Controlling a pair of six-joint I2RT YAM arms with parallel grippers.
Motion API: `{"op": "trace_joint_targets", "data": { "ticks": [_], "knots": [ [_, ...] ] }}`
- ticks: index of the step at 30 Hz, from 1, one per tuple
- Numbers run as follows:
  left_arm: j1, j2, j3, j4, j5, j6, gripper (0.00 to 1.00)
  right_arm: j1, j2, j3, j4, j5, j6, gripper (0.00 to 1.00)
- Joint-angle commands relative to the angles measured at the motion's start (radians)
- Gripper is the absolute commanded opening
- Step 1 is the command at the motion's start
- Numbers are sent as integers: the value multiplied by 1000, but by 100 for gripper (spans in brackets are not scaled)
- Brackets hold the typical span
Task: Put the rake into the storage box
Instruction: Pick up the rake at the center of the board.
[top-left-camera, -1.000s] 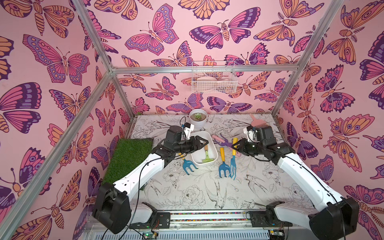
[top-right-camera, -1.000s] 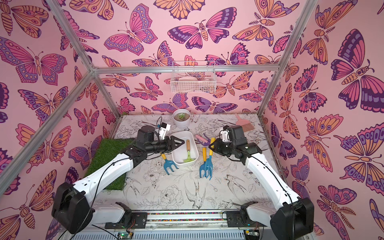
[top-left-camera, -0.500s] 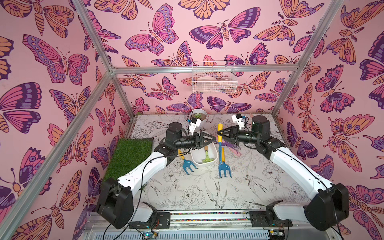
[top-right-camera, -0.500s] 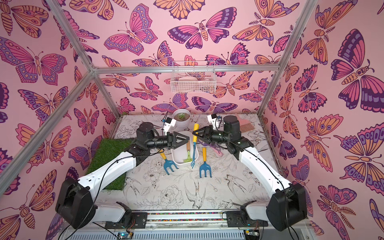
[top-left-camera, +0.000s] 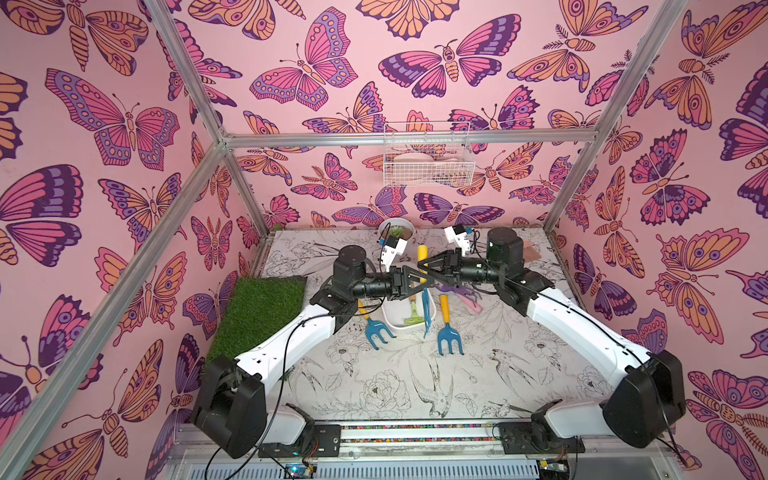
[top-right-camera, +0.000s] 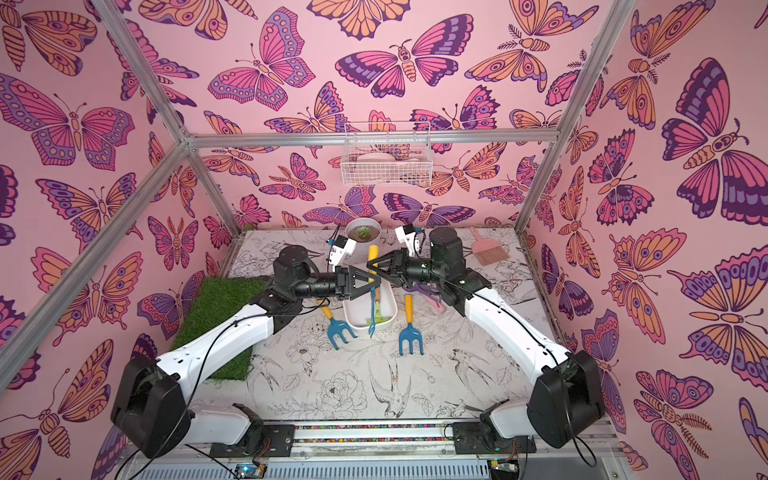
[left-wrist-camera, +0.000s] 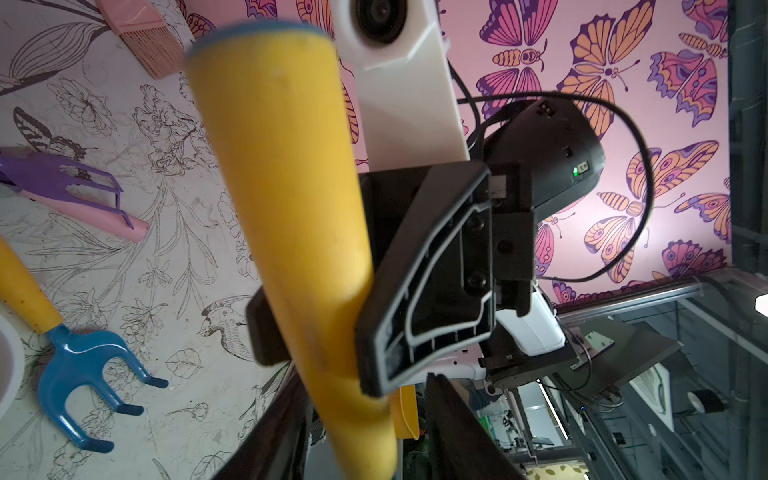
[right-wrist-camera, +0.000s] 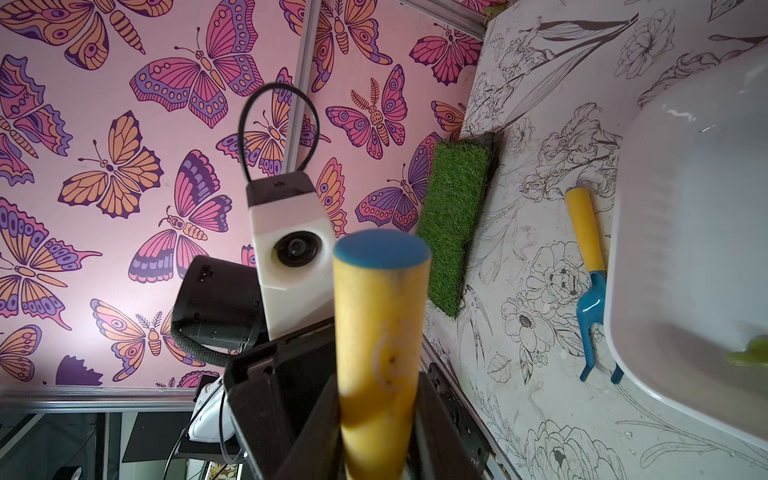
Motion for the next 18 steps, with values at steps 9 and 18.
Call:
{"op": "trace_joint_targets", "data": {
  "ticks": [9, 18],
  "knots": [
    [-6, -32, -60, 93, 10, -44, 0, 9, -53, 32, -81, 125, -52, 87],
    [-1, -47, -93, 38, -45, -19, 0, -11, -153, 95, -361, 382, -228, 98]
  ]
}}
